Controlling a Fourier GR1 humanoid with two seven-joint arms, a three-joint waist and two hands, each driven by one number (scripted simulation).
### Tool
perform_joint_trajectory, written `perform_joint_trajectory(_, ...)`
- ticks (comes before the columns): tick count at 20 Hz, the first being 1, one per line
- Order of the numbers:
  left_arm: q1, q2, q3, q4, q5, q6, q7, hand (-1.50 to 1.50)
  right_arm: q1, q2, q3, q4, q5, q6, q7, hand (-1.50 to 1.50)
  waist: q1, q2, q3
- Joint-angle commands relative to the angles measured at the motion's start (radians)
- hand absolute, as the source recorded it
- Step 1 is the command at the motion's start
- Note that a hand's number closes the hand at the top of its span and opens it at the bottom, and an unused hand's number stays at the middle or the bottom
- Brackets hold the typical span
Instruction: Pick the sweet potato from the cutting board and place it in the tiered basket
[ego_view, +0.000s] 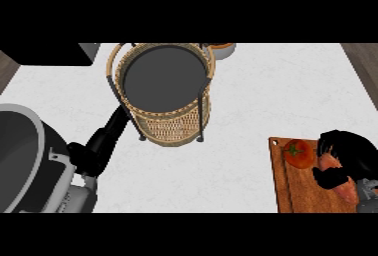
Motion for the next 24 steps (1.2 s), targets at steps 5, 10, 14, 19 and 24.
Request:
perform_joint_trajectory(5, -0.005, 0.032, 0.043, -0.003, 0.031, -0.044, 0.019, 0.0, -0.027, 0.067, -0.064, -0.128, -0.12, -0.058, -0.175, 1.5, -0.023, -0.005, -0.001)
perform_joint_trajectory(10, 0.011, 0.002, 0.028, 0.015, 0.001, -0.012, -0.007, 0.0, -0.07, 0.066, -0.197, -0.295, -0.309, -0.033, -0.242, 1.5, -0.036, -0.007, -0.001)
perform_joint_trajectory(14, 0.001, -0.013, 0.025, 0.035, -0.004, -0.023, -0.022, 0.0, -0.189, 0.103, -0.152, -0.488, -0.306, 0.047, 0.002, 1.5, -0.026, -0.006, -0.003)
perform_joint_trajectory(19, 0.037, -0.015, 0.018, 0.014, -0.03, -0.028, -0.053, 0.0, -0.446, 0.168, -0.145, -0.44, -0.348, 0.127, 0.206, 1.5, -0.009, -0.003, -0.002)
perform_joint_trajectory(24, 0.044, -0.06, -0.012, -0.016, -0.067, 0.018, -0.034, 0.0, -0.727, 0.277, -0.11, -0.285, -0.327, 0.113, 0.372, 1.5, 0.003, -0.002, -0.003)
